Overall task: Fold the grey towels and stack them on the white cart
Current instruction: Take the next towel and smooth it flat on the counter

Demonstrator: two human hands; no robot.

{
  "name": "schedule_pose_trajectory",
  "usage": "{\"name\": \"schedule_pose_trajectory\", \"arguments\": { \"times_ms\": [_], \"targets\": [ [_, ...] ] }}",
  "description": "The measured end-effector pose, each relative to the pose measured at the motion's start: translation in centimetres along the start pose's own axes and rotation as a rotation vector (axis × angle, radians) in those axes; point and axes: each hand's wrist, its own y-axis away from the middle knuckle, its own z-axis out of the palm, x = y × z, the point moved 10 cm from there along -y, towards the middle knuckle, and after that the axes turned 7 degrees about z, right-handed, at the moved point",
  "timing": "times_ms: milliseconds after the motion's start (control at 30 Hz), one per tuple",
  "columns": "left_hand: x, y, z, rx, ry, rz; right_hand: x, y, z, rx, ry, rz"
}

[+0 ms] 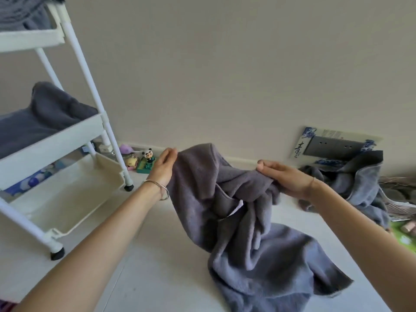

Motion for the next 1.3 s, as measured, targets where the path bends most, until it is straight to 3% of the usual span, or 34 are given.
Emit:
{"name": "schedule_pose_trajectory", "arguments": {
  "times_ms": [133,200,300,367,467,567,667,767,933,1100,1200,1300],
  "targets": [
    [5.4,-2.3,-1.1,0.098,0.003,0.136,-5.1,2.4,-4.0,0.111,-0.09,-0.061],
    [6.6,-2.7,-0.7,0.083,-0.022,0.152,-6.4,2.8,-4.7,0.083,-0.141,-0.066],
    [5.3,-3.4,0.2,0.03,-0.243,0.095,-4.7,1.7,-5.4,0.133,-0.173,0.05],
    [2.1,-2.9,-0.1,0.025,-0.418,-0.024,-1.1,0.6,-6.1,0.25,-0.085,0.169],
    [-4.9,-1.4,0.5,-0.051,-0.403,-0.225,5.5,-1.0,-7.6,0.444,0.226,0.281],
    [-8.0,0.5,2.4,-0.234,-0.724,-0.064,9.5,-1.5,-7.3,0.556,0.383,0.238],
    [-9.5,4.2,7.4,-0.555,-0.825,0.164,11.7,-1.5,-4.0,0.483,0.426,0.158],
    [-11.6,6.4,10.9,-0.78,-0.938,0.257,13.9,-1.5,-1.1,0.354,0.457,0.218],
    [-15.0,6.8,12.6,-0.775,-0.872,0.151,18.5,-1.8,0.5,0.288,0.455,0.344],
    [-13.8,7.3,14.4,-0.801,-0.683,0.105,16.6,-1.6,2.6,0.148,0.405,0.331],
    [-12.1,7.8,15.5,-0.796,-0.468,-0.005,12.6,-0.7,2.9,0.048,0.121,0.225],
    [-10.3,7.7,16.2,-0.843,-0.471,0.03,8.9,0.3,1.1,0.054,-0.092,0.159]
  ]
}}
